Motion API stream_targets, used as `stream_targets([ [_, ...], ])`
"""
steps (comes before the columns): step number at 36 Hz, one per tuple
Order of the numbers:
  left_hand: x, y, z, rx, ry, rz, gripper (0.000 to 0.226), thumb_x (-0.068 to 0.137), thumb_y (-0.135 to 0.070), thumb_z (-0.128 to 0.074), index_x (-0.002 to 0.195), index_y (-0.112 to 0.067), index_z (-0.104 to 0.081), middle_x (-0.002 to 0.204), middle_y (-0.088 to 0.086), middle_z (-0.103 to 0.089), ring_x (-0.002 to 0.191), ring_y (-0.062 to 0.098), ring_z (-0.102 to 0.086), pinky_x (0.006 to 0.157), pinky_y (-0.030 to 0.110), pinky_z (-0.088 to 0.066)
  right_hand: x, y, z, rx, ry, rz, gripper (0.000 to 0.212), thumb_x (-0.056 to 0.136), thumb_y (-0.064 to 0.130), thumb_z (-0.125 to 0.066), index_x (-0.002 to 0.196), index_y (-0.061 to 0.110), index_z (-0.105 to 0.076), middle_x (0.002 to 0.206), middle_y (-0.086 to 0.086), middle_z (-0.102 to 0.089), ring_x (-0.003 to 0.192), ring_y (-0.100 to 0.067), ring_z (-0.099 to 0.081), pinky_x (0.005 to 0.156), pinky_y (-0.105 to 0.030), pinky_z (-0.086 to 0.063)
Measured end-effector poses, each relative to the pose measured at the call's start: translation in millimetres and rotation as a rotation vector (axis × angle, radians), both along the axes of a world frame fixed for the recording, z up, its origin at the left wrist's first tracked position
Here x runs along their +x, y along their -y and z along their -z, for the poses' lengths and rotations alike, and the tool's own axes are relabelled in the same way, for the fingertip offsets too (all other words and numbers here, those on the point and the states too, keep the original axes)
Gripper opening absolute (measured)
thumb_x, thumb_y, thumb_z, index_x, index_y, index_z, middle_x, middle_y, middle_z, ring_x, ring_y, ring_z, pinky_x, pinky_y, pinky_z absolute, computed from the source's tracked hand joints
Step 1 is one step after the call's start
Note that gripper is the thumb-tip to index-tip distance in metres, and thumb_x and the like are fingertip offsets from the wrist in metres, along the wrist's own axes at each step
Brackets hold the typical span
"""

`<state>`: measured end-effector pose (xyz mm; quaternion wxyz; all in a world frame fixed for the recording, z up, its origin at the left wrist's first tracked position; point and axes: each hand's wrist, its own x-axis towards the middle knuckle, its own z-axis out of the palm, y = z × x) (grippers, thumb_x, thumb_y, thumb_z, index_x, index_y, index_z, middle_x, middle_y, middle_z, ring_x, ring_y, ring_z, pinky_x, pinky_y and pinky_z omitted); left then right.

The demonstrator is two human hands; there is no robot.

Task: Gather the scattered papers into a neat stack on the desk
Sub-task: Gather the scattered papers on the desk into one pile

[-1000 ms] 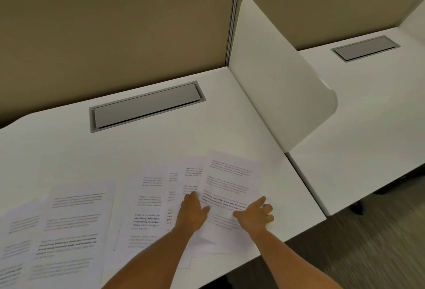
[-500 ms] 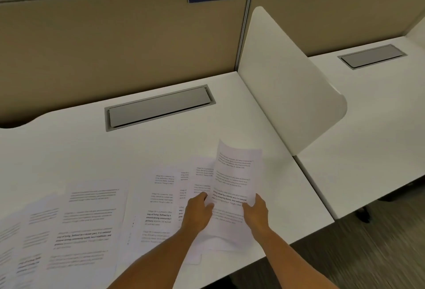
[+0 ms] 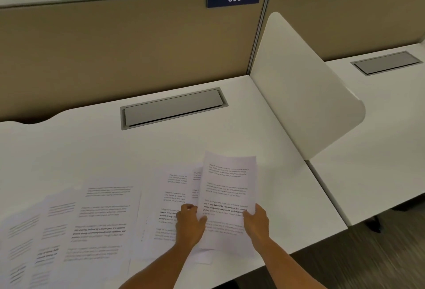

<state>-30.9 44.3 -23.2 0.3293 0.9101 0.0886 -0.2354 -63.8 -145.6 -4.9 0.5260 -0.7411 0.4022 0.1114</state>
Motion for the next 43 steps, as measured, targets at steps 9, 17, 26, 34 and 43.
stream_targets([
  [9,-3,13,1,0.102,-0.039,-0.038,0.049,0.093,-0.039,-0.058,0.134,-0.013,-0.051,0.160,0.010,-0.008,0.140,0.033,-0.022,0.108,0.045,-0.037,12,-17,6,-0.348,-0.330,-0.150,0.055,0.094,0.021,-0.061,0.146,0.016,-0.042,0.159,-0.016,-0.018,0.138,-0.040,-0.027,0.106,-0.043,-0.044],
  [17,5,15,-1,0.091,-0.084,-0.073,0.054,0.093,-0.036,-0.059,0.137,-0.009,-0.045,0.155,0.013,-0.014,0.137,0.036,-0.023,0.109,0.043,-0.036,22,-18,5,-0.217,-0.380,-0.098,0.063,0.090,0.018,-0.061,0.146,0.015,-0.033,0.156,-0.012,-0.010,0.129,-0.040,-0.031,0.101,-0.043,-0.047],
  [26,19,10,-4,-0.080,-0.075,-0.259,0.058,0.085,-0.021,-0.073,0.129,-0.007,-0.039,0.129,0.019,-0.050,0.112,0.031,-0.057,0.097,0.040,-0.052,29,-10,9,-0.152,-0.270,-0.055,0.086,0.084,0.015,-0.071,0.152,0.013,-0.018,0.145,-0.020,-0.030,0.124,-0.040,-0.045,0.102,-0.048,-0.049],
  [34,25,5,-2,-0.126,-0.125,-0.325,0.047,0.085,-0.033,-0.071,0.123,-0.011,-0.053,0.122,0.008,-0.066,0.110,0.028,-0.063,0.097,0.046,-0.051,32,-7,7,-0.028,-0.284,-0.040,0.060,0.091,0.010,-0.061,0.146,0.006,-0.037,0.125,-0.017,-0.065,0.113,-0.034,-0.062,0.089,-0.041,-0.056],
  [43,15,-5,-8,-0.388,-0.084,-0.320,0.038,0.083,-0.020,-0.075,0.118,-0.017,-0.061,0.112,0.001,-0.070,0.092,0.013,-0.067,0.076,0.024,-0.055,24,-16,4,0.106,-0.148,-0.032,0.022,0.091,0.009,-0.060,0.113,0.004,-0.065,0.111,-0.013,-0.070,0.099,-0.030,-0.067,0.080,-0.037,-0.057],
])
